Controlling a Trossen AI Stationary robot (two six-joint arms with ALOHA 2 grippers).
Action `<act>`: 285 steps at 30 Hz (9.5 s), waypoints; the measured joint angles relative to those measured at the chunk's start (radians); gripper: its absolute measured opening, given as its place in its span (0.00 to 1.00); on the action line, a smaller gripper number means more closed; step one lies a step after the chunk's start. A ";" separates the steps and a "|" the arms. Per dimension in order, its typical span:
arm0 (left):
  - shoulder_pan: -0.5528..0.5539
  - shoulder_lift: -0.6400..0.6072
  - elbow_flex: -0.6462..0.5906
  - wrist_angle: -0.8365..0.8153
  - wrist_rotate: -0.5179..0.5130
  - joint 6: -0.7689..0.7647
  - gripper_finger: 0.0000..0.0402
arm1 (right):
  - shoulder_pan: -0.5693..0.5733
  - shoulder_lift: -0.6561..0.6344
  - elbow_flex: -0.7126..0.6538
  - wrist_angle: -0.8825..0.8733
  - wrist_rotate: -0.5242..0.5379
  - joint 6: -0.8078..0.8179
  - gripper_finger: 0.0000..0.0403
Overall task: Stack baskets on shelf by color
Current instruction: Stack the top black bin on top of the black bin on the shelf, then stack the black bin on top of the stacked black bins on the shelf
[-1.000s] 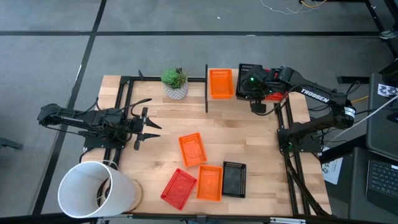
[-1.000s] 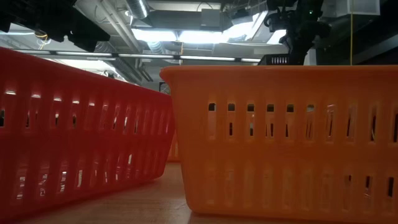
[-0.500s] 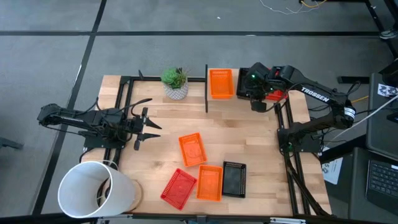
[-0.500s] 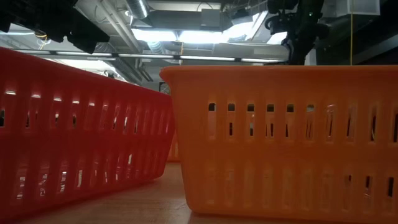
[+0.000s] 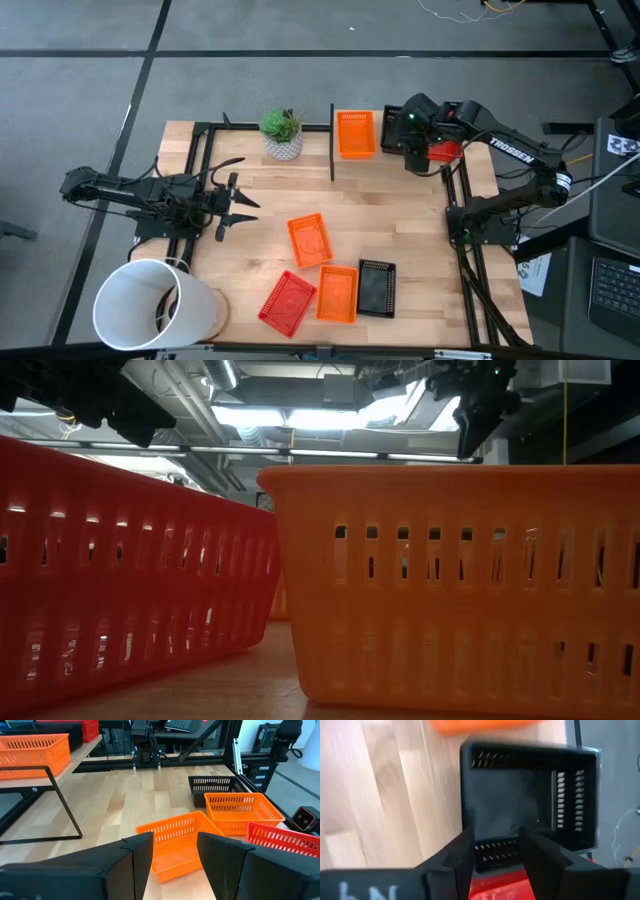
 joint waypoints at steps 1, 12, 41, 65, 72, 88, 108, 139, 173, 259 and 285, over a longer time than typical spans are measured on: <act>0.000 0.000 0.000 -0.001 0.000 -0.001 0.37 | 0.000 0.000 0.014 -0.007 -0.012 0.000 0.38; 0.000 0.000 0.000 -0.010 0.000 0.001 0.37 | 0.020 0.000 0.064 -0.127 -0.416 0.256 0.38; 0.000 0.000 0.000 -0.010 -0.008 0.031 0.37 | 0.956 0.129 -0.480 0.644 -0.222 0.937 0.38; 0.000 0.000 0.000 -0.014 -0.008 0.036 0.37 | 0.920 0.387 -0.479 0.343 0.148 0.917 0.38; 0.000 0.000 0.000 -0.017 -0.008 0.035 0.37 | 0.839 0.379 -0.479 0.269 0.308 0.941 0.38; 0.000 0.000 0.000 -0.017 -0.008 0.029 0.37 | 0.916 0.263 -0.396 0.315 -0.067 0.833 0.38; 0.000 0.000 0.000 -0.017 -0.008 0.029 0.37 | 1.010 0.263 -0.433 0.366 -0.102 0.898 0.38; 0.000 0.000 0.000 -0.016 -0.008 0.036 0.37 | 1.126 0.264 -0.002 0.026 0.199 0.811 0.01; 0.000 0.000 0.000 -0.028 -0.008 0.036 0.37 | 0.469 -0.103 0.101 -0.002 0.392 0.128 0.00; 0.000 0.000 0.000 -0.028 -0.008 0.026 0.37 | -0.021 -0.023 -0.083 0.077 -0.092 -0.019 0.16; 0.000 0.000 0.000 -0.028 -0.008 0.030 0.37 | -0.038 0.053 0.021 0.198 -0.095 -0.064 0.16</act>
